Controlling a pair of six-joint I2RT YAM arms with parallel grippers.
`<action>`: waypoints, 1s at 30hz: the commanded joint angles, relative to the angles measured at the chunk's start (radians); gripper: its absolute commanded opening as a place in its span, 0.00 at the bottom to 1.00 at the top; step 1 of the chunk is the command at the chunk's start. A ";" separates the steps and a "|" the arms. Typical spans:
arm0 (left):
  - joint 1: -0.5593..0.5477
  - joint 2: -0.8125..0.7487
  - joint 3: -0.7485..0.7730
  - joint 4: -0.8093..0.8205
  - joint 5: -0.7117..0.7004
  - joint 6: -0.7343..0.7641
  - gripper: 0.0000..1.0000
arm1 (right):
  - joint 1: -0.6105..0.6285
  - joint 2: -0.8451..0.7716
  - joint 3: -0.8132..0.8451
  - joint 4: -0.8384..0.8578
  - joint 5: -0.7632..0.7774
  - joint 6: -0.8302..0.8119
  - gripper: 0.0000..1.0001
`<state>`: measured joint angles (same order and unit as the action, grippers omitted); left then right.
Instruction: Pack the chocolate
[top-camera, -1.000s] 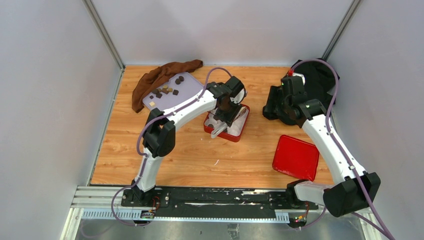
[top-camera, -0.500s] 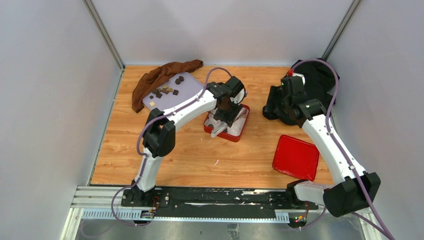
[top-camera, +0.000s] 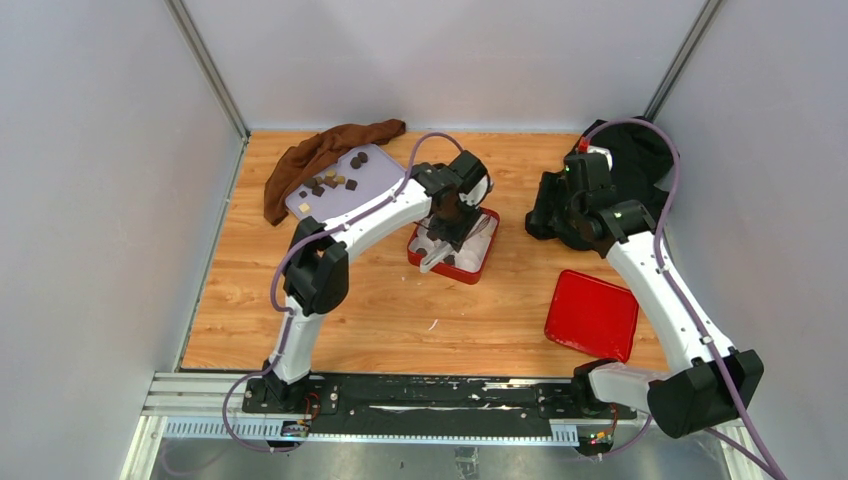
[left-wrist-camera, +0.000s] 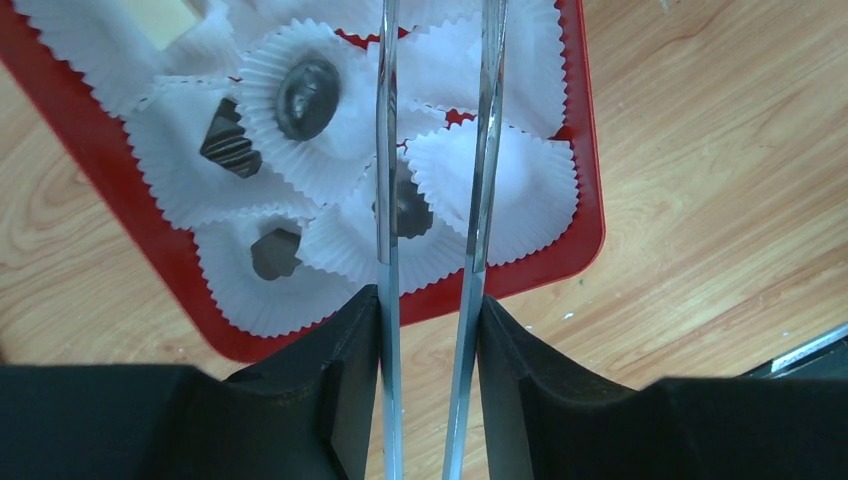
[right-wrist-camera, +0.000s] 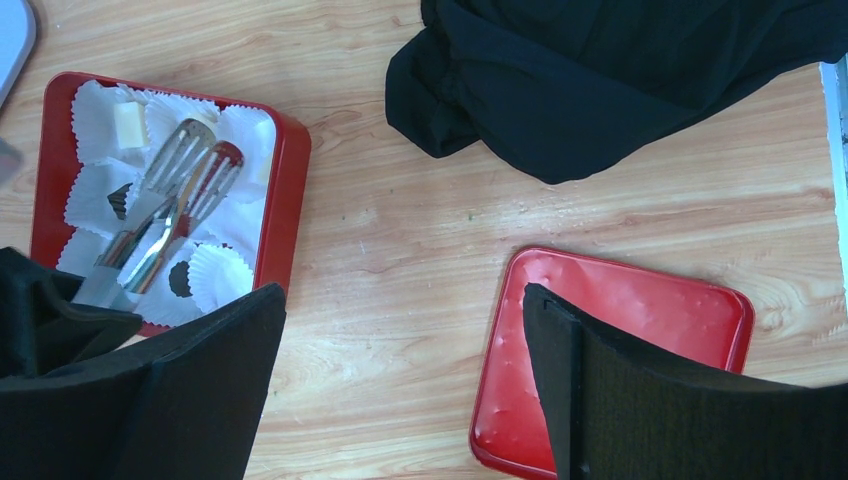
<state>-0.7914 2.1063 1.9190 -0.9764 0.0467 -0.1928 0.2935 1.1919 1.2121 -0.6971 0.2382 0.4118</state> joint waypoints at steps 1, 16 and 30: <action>0.045 -0.136 0.011 -0.008 -0.045 0.009 0.39 | -0.008 -0.023 -0.014 -0.025 0.023 0.007 0.92; 0.475 -0.312 -0.306 -0.004 -0.201 -0.006 0.42 | -0.007 0.010 -0.001 -0.008 -0.003 0.001 0.92; 0.557 -0.126 -0.242 0.004 -0.211 0.048 0.46 | -0.007 0.014 0.019 -0.024 0.009 -0.013 0.92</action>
<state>-0.2432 1.9694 1.6272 -0.9806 -0.1322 -0.1631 0.2935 1.2041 1.2125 -0.6998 0.2314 0.4103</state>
